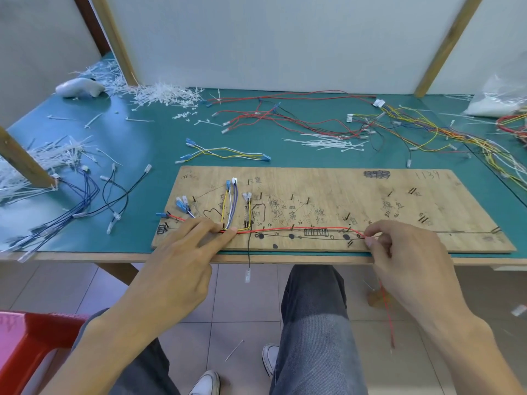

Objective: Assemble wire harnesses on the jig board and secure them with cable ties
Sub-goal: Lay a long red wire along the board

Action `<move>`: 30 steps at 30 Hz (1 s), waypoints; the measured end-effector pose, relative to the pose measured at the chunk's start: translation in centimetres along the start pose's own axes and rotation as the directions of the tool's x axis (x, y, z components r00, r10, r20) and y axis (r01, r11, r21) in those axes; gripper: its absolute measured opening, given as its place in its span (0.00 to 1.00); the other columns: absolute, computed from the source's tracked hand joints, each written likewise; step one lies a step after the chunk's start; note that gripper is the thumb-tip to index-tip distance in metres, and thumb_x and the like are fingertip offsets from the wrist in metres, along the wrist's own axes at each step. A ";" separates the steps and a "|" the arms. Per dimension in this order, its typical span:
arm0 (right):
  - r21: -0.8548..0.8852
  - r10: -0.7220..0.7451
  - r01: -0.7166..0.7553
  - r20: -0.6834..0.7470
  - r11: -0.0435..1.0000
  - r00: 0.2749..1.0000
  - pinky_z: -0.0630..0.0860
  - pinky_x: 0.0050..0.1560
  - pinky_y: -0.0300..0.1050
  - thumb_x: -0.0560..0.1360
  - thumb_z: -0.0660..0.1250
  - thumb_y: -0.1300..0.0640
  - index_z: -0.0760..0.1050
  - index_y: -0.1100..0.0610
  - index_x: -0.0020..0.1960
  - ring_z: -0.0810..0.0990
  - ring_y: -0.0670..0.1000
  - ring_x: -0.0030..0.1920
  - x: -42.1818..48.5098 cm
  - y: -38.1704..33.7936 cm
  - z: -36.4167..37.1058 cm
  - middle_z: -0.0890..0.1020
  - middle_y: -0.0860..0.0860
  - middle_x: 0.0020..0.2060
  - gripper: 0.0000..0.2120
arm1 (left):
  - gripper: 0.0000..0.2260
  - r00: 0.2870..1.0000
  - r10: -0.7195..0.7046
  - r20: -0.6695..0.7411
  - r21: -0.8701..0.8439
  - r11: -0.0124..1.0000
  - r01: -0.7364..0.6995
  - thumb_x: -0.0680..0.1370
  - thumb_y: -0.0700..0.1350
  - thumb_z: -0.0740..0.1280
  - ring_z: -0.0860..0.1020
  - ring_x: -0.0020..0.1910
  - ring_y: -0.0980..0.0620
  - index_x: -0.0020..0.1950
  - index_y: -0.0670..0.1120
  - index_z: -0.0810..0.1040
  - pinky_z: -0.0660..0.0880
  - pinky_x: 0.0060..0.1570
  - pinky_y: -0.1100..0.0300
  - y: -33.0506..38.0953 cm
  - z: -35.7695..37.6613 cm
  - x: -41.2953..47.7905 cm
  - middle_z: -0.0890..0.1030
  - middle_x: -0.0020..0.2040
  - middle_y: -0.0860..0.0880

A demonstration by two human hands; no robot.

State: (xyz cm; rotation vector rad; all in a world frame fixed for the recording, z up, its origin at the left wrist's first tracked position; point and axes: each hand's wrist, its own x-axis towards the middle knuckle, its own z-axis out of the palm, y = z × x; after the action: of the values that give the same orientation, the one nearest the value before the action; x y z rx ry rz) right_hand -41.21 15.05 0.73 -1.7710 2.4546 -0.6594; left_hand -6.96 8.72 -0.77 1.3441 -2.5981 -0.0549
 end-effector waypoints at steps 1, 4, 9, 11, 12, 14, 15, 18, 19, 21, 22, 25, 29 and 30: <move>0.016 -0.021 0.022 -0.031 1.000 0.999 0.77 0.42 0.54 0.80 0.70 0.57 0.83 0.50 0.51 0.81 0.59 0.44 -0.1 0.1 0.3 0.83 0.47 0.39 0.04 | 0.32 1.000 -0.003 -0.002 -0.011 1.000 0.003 0.71 0.35 0.73 0.75 0.66 0.46 0.75 0.50 0.75 0.77 0.61 0.49 -0.1 0.0 0.0 0.76 0.66 0.50; 0.036 -0.055 0.061 -0.149 0.997 0.987 0.76 0.43 0.54 0.81 0.67 0.59 0.81 0.54 0.51 0.81 0.60 0.46 -0.1 0.1 0.9 0.83 0.50 0.45 0.04 | 0.32 1.000 -0.005 -0.004 -0.023 1.000 0.005 0.73 0.36 0.71 0.74 0.67 0.46 0.77 0.51 0.74 0.77 0.62 0.48 -0.2 0.2 -0.1 0.75 0.67 0.50; 0.087 -0.072 0.095 -0.242 0.992 0.968 0.75 0.41 0.53 0.82 0.66 0.58 0.77 0.51 0.52 0.80 0.58 0.44 -0.1 0.5 1.7 0.81 0.47 0.46 0.03 | 0.32 1.000 -0.006 -0.008 -0.024 1.000 0.006 0.74 0.37 0.71 0.73 0.69 0.46 0.78 0.51 0.73 0.76 0.63 0.48 -0.3 0.4 -0.3 0.74 0.69 0.50; 0.133 -0.076 0.112 -0.253 0.985 0.965 0.72 0.41 0.50 0.83 0.66 0.58 0.76 0.51 0.52 0.78 0.55 0.44 -0.1 1.0 2.0 0.80 0.45 0.46 0.03 | 0.32 1.000 -0.003 -0.008 -0.028 1.000 0.003 0.74 0.37 0.70 0.72 0.69 0.46 0.78 0.52 0.72 0.76 0.64 0.48 -0.3 0.5 -0.3 0.74 0.70 0.50; 0.171 -0.077 0.126 -0.271 0.977 0.960 0.70 0.42 0.49 0.83 0.66 0.58 0.76 0.51 0.53 0.77 0.53 0.43 -0.1 1.2 2.2 0.79 0.45 0.46 0.03 | 0.32 1.000 0.000 -0.011 -0.028 1.000 0.000 0.74 0.37 0.70 0.72 0.69 0.46 0.78 0.51 0.72 0.76 0.64 0.48 -0.4 0.5 -0.3 0.74 0.70 0.50; 0.239 -0.076 0.159 -0.323 0.958 0.943 0.70 0.43 0.48 0.83 0.66 0.60 0.76 0.54 0.53 0.75 0.51 0.44 -0.2 1.2 2.7 0.78 0.46 0.47 0.02 | 0.31 1.000 0.010 -0.020 -0.024 1.000 -0.010 0.75 0.37 0.70 0.73 0.69 0.46 0.78 0.51 0.72 0.75 0.65 0.48 -0.5 0.6 -0.3 0.74 0.69 0.50; 0.267 -0.075 0.175 -0.349 0.948 0.934 0.71 0.44 0.48 0.83 0.65 0.61 0.76 0.55 0.54 0.75 0.50 0.44 -0.2 1.1 2.8 0.77 0.46 0.47 0.02 | 0.31 1.000 0.012 -0.022 -0.021 1.000 -0.013 0.75 0.38 0.70 0.73 0.69 0.47 0.78 0.51 0.72 0.75 0.65 0.48 -0.5 0.7 -0.3 0.74 0.70 0.50; 0.269 -0.099 0.211 -0.377 0.940 0.921 0.71 0.43 0.47 0.83 0.66 0.61 0.76 0.56 0.54 0.75 0.49 0.43 0.0 1.1 2.8 0.77 0.46 0.47 0.02 | 0.31 1.000 0.018 -0.019 -0.026 0.999 -0.018 0.76 0.38 0.69 0.72 0.70 0.47 0.79 0.52 0.71 0.75 0.67 0.48 -0.6 0.7 -0.4 0.73 0.70 0.50; 0.231 -0.113 0.203 -0.351 0.951 0.929 0.71 0.43 0.48 0.82 0.66 0.61 0.76 0.54 0.54 0.75 0.50 0.43 0.2 1.3 2.7 0.77 0.46 0.46 0.03 | 0.31 1.000 0.022 -0.015 -0.021 1.000 -0.022 0.75 0.38 0.69 0.72 0.69 0.47 0.79 0.52 0.71 0.76 0.66 0.47 -0.7 0.7 -0.4 0.74 0.70 0.50; 0.116 -0.120 0.155 -0.262 0.981 0.958 0.69 0.41 0.47 0.81 0.68 0.60 0.78 0.52 0.52 0.77 0.53 0.44 0.5 1.5 2.6 0.78 0.45 0.45 0.04 | 0.32 0.999 0.031 -0.012 0.009 0.999 -0.031 0.74 0.38 0.71 0.73 0.68 0.46 0.78 0.51 0.72 0.77 0.63 0.46 -0.6 0.6 -0.4 0.75 0.69 0.49; 0.059 -0.117 0.133 -0.219 0.989 0.969 0.69 0.41 0.48 0.81 0.68 0.60 0.79 0.51 0.52 0.78 0.54 0.45 0.5 1.5 2.5 0.79 0.46 0.45 0.04 | 0.32 0.999 0.034 -0.010 0.023 0.999 -0.034 0.73 0.38 0.72 0.74 0.68 0.46 0.78 0.51 0.73 0.78 0.62 0.46 -0.6 0.6 -0.3 0.75 0.68 0.49; -0.003 -0.108 0.109 -0.130 0.994 0.986 0.73 0.40 0.51 0.82 0.67 0.57 0.83 0.51 0.53 0.79 0.57 0.46 1.1 1.1 2.1 0.79 0.47 0.43 0.06 | 0.32 0.999 0.042 -0.011 0.045 0.998 -0.041 0.73 0.38 0.73 0.75 0.67 0.45 0.77 0.50 0.74 0.79 0.61 0.45 -0.5 0.6 -0.2 0.76 0.68 0.49; -0.037 -0.112 0.111 -0.028 0.993 0.993 0.75 0.39 0.51 0.82 0.66 0.56 0.85 0.47 0.56 0.78 0.58 0.42 0.6 0.6 1.2 0.77 0.46 0.42 0.10 | 0.33 0.999 0.049 -0.018 0.064 0.997 -0.048 0.72 0.37 0.74 0.75 0.66 0.45 0.77 0.50 0.74 0.79 0.60 0.46 -0.5 0.5 -0.2 0.77 0.67 0.48; -0.048 -0.118 0.117 -0.017 0.992 0.993 0.76 0.38 0.52 0.82 0.66 0.56 0.85 0.46 0.56 0.79 0.58 0.42 0.1 0.5 0.9 0.76 0.46 0.41 0.11 | 0.33 0.998 0.054 -0.022 0.069 0.996 -0.052 0.71 0.37 0.74 0.76 0.65 0.45 0.77 0.50 0.74 0.80 0.59 0.47 -0.4 0.5 -0.2 0.77 0.66 0.48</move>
State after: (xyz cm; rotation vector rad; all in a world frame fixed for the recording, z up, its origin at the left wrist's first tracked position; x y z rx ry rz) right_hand -41.42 14.75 -0.25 -1.9483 2.4122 -0.6355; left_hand -6.63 8.55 -1.39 1.2888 -2.6366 0.0586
